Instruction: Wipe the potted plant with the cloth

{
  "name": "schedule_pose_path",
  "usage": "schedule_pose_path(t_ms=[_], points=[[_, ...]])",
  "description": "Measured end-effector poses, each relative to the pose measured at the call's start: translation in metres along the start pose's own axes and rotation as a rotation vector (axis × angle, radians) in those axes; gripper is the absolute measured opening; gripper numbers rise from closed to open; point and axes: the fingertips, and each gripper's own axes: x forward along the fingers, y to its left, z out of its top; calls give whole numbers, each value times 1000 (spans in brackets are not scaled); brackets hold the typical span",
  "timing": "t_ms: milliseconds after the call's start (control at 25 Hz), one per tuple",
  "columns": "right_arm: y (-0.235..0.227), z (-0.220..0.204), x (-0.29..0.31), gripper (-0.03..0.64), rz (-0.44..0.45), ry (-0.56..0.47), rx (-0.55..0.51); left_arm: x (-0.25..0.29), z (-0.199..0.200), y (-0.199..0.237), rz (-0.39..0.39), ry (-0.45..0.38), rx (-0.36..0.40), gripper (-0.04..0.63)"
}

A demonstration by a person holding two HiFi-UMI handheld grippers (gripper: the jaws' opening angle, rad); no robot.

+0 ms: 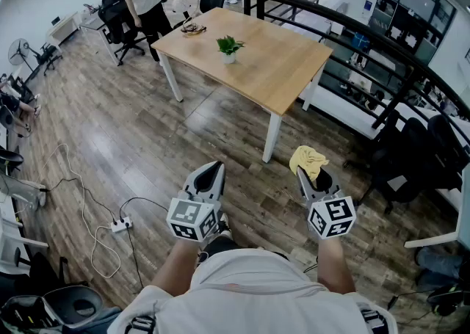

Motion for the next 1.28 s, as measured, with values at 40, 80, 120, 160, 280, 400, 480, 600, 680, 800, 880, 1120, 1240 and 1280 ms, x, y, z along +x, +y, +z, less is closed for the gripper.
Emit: schedule_pose_path(t_ms=[40,80,120,160,280,400,480,600,680,800,880,1120,1240,1280], points=[[-1,0,1,190,2,1,1,2,0,0,-2,1,0,21],[-1,-1,2,190,4,2,2,3,1,0,-4,1,0,21],[-2,-1,3,190,5,3,2,4,1,-1,-5,1,0,21],[-2,-1,3,190,6,4,2,4,2,-1,-6,0,0,21],[-1,-1,4,190,6,5,3,4,3,1,-5,-1,-3,21],[1,-1,4,190,8,4,1,3,2,3,-2,1,-7,21],[1,-1,4,190,9,5,0,2,2,3,1,1,-9,23],[2,0,4,190,10,2,3,0,2,3,3,1,-10,21],[5,1,5,190,15,-12,8,-2,1,5,5,3,-12,21],[10,5,9,193,30,-40,18,-4,-2,9,10,11,-16,21],[11,6,14,193,39,-48,29,-4,-4,13,14,18,-19,22],[16,5,42,193,57,-24,73,4,-4,39,17,39,-32,21],[18,1,63,194,62,0,87,13,-7,55,14,50,-41,21],[17,-1,71,193,62,6,90,18,-9,61,13,52,-44,21]])
